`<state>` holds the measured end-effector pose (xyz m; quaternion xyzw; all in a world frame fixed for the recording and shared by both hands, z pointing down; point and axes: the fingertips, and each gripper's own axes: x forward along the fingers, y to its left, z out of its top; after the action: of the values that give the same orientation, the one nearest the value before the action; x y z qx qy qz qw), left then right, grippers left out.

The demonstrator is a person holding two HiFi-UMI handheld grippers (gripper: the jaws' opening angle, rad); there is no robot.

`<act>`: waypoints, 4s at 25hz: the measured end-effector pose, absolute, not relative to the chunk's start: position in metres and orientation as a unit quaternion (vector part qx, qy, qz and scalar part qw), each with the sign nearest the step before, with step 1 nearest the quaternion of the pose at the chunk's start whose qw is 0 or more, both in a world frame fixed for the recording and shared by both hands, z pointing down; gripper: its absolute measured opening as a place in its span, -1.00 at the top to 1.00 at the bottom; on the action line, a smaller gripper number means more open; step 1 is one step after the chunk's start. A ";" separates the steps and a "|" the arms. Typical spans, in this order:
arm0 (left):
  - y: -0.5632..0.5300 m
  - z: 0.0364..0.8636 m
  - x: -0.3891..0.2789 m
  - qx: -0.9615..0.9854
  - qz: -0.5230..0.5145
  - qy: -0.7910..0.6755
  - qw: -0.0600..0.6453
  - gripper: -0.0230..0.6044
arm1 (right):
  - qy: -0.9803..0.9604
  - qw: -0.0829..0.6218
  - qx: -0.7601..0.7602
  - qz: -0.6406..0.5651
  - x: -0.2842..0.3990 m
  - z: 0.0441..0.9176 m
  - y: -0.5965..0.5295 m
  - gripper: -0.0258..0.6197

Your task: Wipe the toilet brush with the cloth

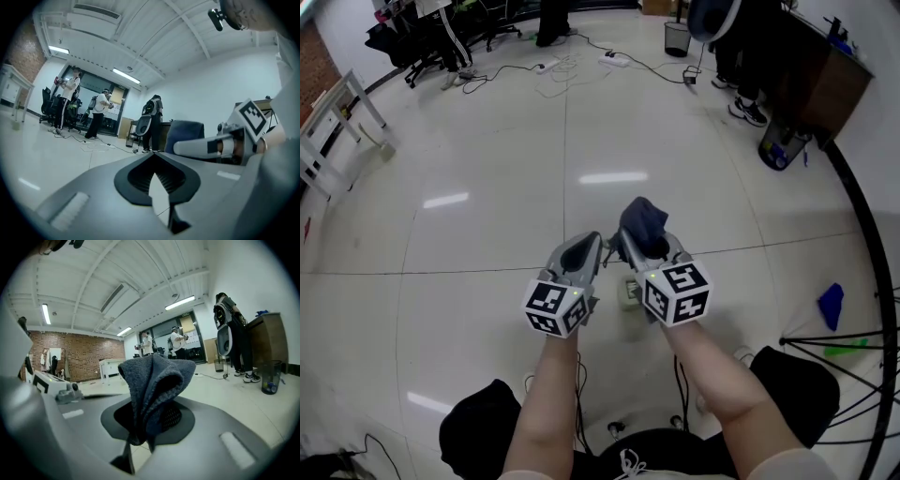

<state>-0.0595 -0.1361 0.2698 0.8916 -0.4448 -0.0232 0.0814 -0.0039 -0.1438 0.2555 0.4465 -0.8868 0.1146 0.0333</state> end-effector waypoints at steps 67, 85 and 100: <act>-0.132 0.264 -0.053 0.899 -0.037 -0.425 0.098 0.91 | -0.715 -0.029 0.476 0.511 0.016 0.479 -0.117 0.71; -0.133 0.268 -0.061 0.891 -0.043 -0.440 0.108 0.91 | -0.725 -0.002 0.439 0.531 0.011 0.513 -0.082 0.70; -0.052 0.233 -0.074 0.844 -0.086 -0.523 0.078 0.91 | -0.838 0.014 0.527 0.142 0.121 0.294 -0.057 0.70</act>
<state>-0.0744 -0.0523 0.2327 0.8442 -0.5234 -0.0857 0.0777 0.1211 -0.0573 0.2941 0.5273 -0.8376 0.1420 0.0136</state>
